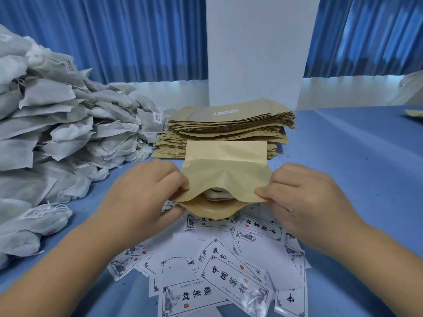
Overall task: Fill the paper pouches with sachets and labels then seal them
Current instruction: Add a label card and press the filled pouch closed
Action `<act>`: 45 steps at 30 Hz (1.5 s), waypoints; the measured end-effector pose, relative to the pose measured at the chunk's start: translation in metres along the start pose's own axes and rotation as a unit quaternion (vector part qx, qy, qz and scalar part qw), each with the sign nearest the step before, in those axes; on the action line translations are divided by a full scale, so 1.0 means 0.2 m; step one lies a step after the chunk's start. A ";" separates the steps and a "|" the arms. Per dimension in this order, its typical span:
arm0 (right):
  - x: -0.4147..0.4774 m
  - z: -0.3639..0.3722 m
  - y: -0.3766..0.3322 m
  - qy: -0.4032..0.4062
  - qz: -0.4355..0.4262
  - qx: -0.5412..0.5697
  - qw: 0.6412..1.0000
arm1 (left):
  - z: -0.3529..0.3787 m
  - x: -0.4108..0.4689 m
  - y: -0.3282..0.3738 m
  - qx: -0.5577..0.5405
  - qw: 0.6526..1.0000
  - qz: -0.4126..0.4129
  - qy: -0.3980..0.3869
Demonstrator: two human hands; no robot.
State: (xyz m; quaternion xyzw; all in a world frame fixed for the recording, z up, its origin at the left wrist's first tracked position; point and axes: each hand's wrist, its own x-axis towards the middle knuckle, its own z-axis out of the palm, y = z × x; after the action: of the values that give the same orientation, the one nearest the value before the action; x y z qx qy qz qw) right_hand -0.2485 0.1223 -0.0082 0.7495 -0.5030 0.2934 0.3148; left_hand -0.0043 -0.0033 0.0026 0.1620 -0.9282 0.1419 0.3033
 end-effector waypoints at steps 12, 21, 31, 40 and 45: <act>0.03 0.01 -0.08 -0.046 -0.011 -0.067 0.997 | 0.03 0.03 0.09 0.020 0.999 -0.008 -0.038; 0.01 0.05 -0.08 -0.060 0.004 -0.076 0.995 | 0.06 0.05 0.13 0.050 0.999 -0.014 0.001; 0.02 0.05 -0.11 -0.056 0.017 -0.080 0.995 | 0.10 0.05 0.20 0.031 0.999 -0.018 -0.010; 0.03 0.07 -0.19 -0.093 0.008 -0.113 0.989 | 0.12 0.04 0.21 0.019 0.999 0.001 -0.026; 0.03 0.07 -0.19 -0.078 -0.001 -0.110 0.991 | 0.14 0.06 0.23 0.026 0.999 0.039 -0.002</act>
State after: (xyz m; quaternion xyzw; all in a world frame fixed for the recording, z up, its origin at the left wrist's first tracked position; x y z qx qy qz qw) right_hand -0.2087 0.1194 -0.0199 0.7316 -0.5547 0.1765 0.3549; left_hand -0.0459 0.0260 -0.0183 0.1335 -0.9306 0.1770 0.2912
